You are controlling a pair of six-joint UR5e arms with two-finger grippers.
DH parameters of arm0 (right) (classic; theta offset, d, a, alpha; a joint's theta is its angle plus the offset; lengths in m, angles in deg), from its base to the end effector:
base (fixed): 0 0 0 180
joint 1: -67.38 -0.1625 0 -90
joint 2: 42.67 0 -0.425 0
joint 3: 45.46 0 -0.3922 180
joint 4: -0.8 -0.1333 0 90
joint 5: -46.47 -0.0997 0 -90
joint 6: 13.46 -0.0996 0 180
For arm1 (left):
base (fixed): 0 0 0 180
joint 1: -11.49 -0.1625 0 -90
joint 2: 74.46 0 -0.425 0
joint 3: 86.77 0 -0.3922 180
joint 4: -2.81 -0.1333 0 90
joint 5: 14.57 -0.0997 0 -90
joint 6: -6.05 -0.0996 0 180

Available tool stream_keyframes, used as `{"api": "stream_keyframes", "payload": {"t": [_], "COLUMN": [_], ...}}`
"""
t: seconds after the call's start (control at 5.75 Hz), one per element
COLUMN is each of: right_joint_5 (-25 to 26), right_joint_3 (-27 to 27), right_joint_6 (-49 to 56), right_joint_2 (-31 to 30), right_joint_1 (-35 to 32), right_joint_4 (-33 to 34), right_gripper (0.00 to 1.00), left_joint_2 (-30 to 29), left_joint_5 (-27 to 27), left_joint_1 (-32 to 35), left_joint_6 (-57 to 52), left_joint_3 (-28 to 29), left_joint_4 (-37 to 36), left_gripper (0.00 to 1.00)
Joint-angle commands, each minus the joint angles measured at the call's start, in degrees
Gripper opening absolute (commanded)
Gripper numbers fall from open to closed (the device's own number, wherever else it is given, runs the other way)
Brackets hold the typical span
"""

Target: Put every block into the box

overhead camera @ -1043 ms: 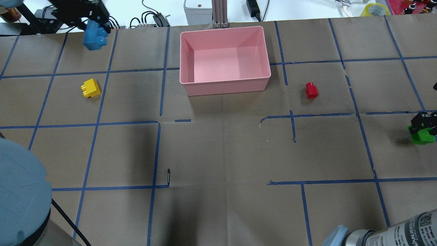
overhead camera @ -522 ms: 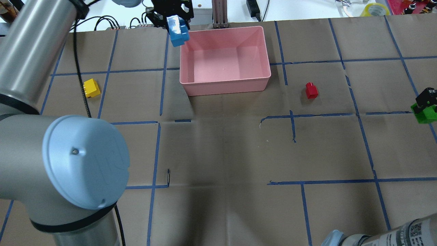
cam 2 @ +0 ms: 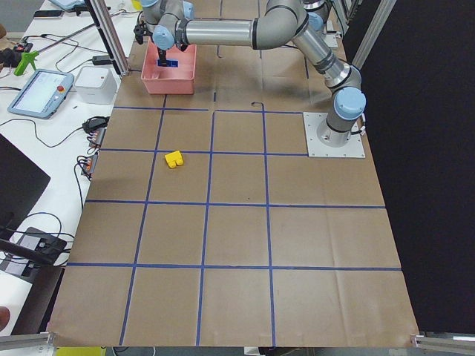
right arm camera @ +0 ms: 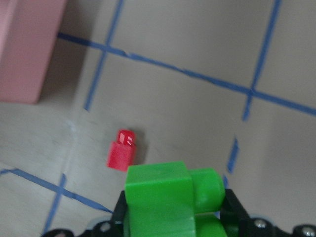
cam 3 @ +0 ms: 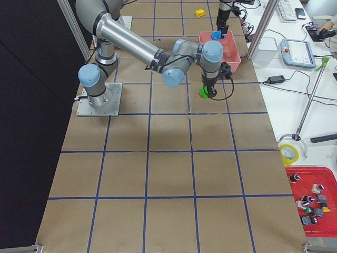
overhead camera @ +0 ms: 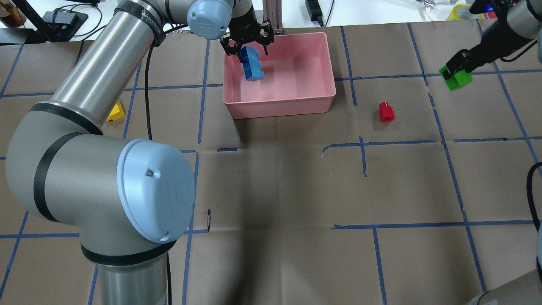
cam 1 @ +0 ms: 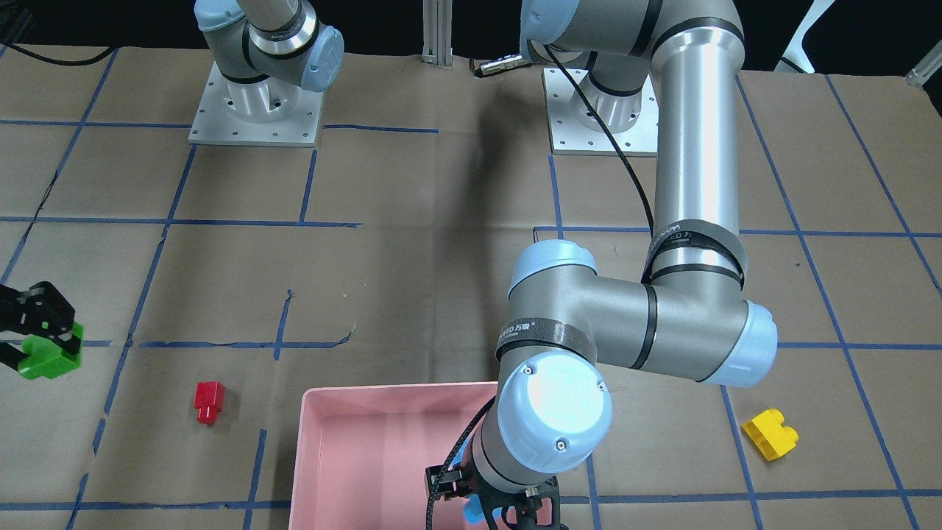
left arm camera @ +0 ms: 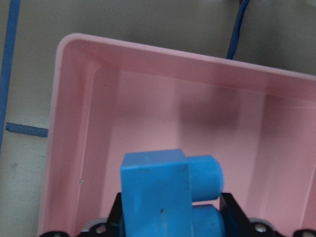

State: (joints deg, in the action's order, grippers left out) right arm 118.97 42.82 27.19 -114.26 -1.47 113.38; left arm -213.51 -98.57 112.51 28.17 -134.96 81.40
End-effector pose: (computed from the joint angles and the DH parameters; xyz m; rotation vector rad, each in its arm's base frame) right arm -0.0710 -0.6360 0.3689 -0.5156 2.8646 -0.3585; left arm -0.2972 -0.7742 0.3001 0.2863 -3.0063 0.0602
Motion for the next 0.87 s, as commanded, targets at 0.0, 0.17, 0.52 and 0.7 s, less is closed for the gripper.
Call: {"api": "stream_keyframes", "payload": {"t": [0.0,0.17,0.52,0.7], "right_joint_5": [-10.4,-12.0,-12.1,-12.0], "right_joint_3": [-5.8,-10.2,-20.4,-21.4], "right_joint_6": [-4.8,-9.8,-23.0,-31.3], "right_joint_2": [3.3,6.9,15.8,18.6], "right_joint_1": [-8.5,-13.5,-21.9,-25.0], "right_joint_4": [0.5,0.7,3.8,8.0], "right_gripper": [0.01,0.01,0.02,0.02], "left_joint_2": [4.5,10.1,18.9,22.3], "left_joint_5": [-2.3,-3.8,-4.0,-4.0], "left_joint_1": [-0.5,-3.6,-15.0,-20.2], "left_joint_6": [-0.7,-6.0,-21.3,-24.9], "left_joint_3": [-0.1,-0.3,-5.9,-10.9], "left_joint_4": [4.1,9.9,15.4,15.3], "left_gripper": [0.99,0.99,0.99,0.99]}}
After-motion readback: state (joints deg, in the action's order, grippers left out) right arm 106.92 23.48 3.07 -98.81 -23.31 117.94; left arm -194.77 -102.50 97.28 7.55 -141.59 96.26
